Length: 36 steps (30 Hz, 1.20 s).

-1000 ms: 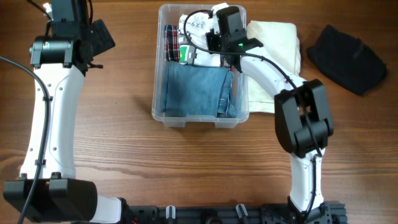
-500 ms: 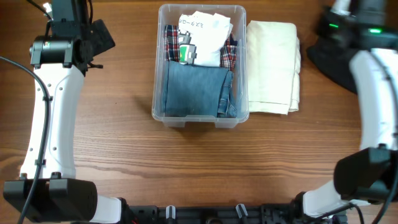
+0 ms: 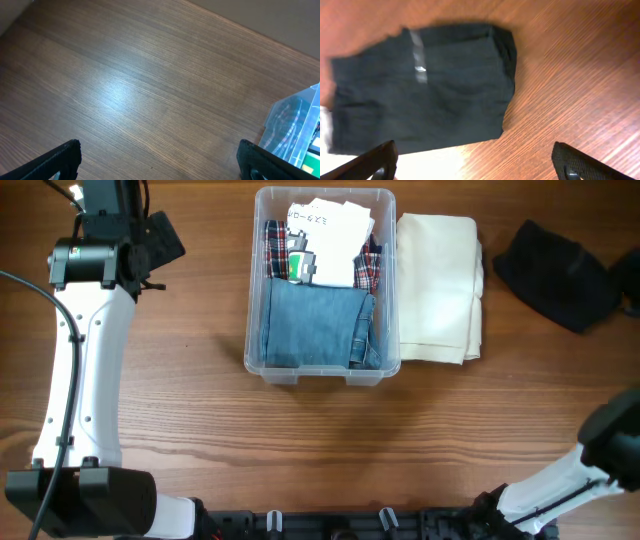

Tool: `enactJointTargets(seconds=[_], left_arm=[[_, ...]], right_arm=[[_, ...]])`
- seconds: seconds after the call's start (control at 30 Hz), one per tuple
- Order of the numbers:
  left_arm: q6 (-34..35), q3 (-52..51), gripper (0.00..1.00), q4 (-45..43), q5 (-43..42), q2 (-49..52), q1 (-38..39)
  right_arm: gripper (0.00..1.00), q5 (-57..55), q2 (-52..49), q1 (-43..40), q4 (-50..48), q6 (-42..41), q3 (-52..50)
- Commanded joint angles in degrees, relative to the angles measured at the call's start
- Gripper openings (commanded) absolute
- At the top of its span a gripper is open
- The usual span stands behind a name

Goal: Pack container
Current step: 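Move the right gripper to the black garment and grasp it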

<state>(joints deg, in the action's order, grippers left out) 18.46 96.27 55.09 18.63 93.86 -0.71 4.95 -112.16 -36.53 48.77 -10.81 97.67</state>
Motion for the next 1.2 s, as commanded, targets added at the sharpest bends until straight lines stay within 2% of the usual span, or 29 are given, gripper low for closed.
enactJointTargets(seconds=[0.0, 0.27, 0.7, 1.0, 1.17], left_arm=[[-0.2, 0.0, 1.00, -0.1, 0.7, 0.0, -0.2], [-0.2, 0.0, 1.00, -0.1, 0.7, 0.0, -0.2], [-0.2, 0.0, 1.00, -0.1, 0.7, 0.0, -0.2], [-0.2, 0.0, 1.00, -0.1, 0.7, 0.0, -0.2], [-0.2, 0.0, 1.00, -0.1, 0.7, 0.0, -0.2]], right_arm=[[1.00, 0.3, -6.2, 0.1, -0.4, 4.0, -0.6], [1.00, 0.3, -13.1, -0.1, -4.5, 4.8, -0.6], [1.00, 0.3, -14.2, -0.5, -14.6, 4.8, -0.6], [1.00, 1.3, -19.9, -1.8, -15.8, 4.2, -0.6], [1.00, 8.2, -22.8, -1.8, -16.9, 4.4, -0.6]])
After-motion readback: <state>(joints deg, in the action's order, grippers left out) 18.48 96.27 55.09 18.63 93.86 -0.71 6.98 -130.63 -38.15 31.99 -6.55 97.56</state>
